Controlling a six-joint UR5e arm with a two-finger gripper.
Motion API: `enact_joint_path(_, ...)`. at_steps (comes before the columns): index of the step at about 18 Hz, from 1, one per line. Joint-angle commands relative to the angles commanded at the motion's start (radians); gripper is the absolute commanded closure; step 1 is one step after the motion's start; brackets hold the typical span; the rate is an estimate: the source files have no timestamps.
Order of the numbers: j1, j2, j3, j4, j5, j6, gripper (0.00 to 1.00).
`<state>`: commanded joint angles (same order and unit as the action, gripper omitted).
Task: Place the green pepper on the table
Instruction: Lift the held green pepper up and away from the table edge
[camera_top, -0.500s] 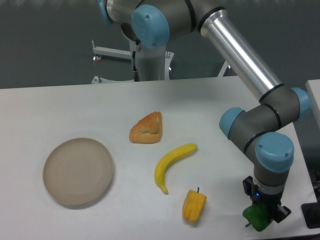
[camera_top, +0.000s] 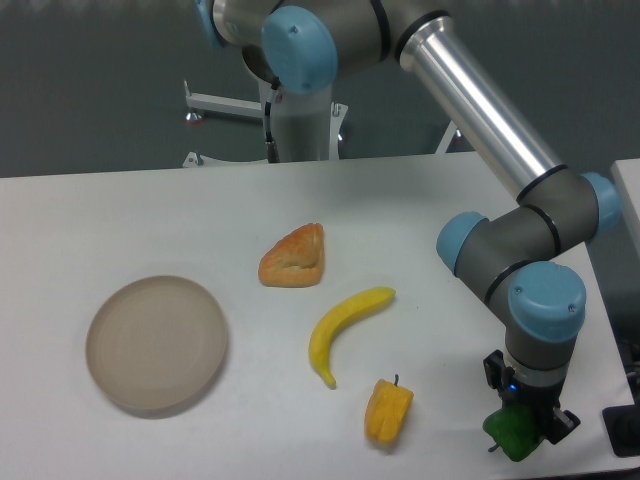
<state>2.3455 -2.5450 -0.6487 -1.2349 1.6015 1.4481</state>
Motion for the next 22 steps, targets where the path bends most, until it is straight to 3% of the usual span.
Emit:
enact_joint_path(7,0.0,0.155,-0.181,-0.043,-0.035,-0.02,0.68)
enact_joint_path(13,0.066,0.33,-0.408,-0.058,-0.101,0.012,0.68)
enact_joint_path(20,0.193,0.431,-0.635,-0.037,-0.115,0.297,0.68)
enact_joint_path(22,0.222,0.451,-0.655,-0.037,-0.117,0.36,0.68)
